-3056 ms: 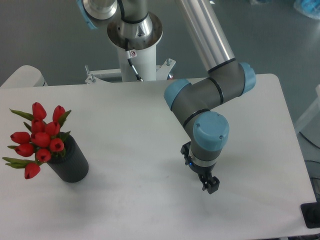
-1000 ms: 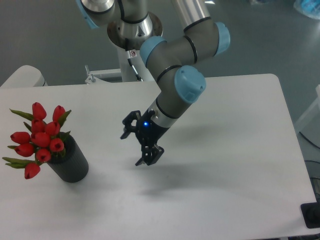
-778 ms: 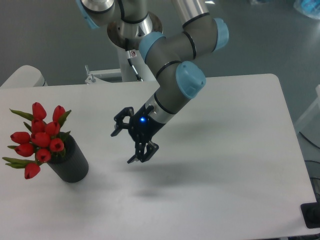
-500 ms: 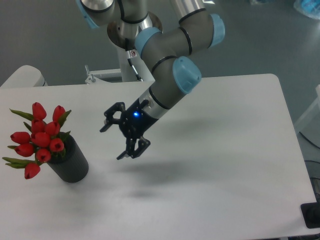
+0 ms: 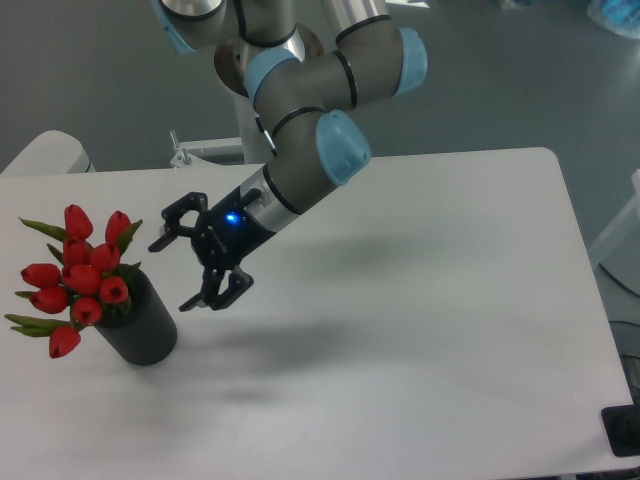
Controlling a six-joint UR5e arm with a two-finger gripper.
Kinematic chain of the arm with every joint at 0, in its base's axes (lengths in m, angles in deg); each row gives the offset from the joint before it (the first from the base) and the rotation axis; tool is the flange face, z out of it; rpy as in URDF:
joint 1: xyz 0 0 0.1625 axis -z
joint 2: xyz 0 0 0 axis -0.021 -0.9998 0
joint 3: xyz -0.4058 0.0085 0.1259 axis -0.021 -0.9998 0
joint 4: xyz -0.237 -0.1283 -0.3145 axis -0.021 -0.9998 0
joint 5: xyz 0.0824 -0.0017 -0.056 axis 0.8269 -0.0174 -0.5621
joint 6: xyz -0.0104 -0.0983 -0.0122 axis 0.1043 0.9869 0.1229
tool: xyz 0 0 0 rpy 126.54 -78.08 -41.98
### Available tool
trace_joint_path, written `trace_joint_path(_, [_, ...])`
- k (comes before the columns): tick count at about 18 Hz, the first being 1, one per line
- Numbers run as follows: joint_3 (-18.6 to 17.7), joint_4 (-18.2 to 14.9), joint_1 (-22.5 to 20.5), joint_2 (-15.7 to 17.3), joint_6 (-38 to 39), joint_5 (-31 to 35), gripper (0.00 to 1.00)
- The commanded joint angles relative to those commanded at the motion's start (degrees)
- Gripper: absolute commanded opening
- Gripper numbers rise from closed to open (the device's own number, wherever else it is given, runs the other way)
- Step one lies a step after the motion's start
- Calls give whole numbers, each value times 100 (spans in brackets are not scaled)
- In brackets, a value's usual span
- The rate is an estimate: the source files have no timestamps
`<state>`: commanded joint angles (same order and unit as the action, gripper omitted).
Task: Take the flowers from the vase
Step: 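Open the gripper and move it toward the tulip stems above the vase, then close the gripper around the tulip stems at the vase rim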
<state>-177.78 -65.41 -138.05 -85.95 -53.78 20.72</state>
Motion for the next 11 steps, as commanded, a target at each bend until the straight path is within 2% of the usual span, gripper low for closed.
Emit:
trace_joint_path(6, [-27,17,237,-70,0,-35,100])
trace_joint_path(11, [-27,237,360,-228,0,-202,100])
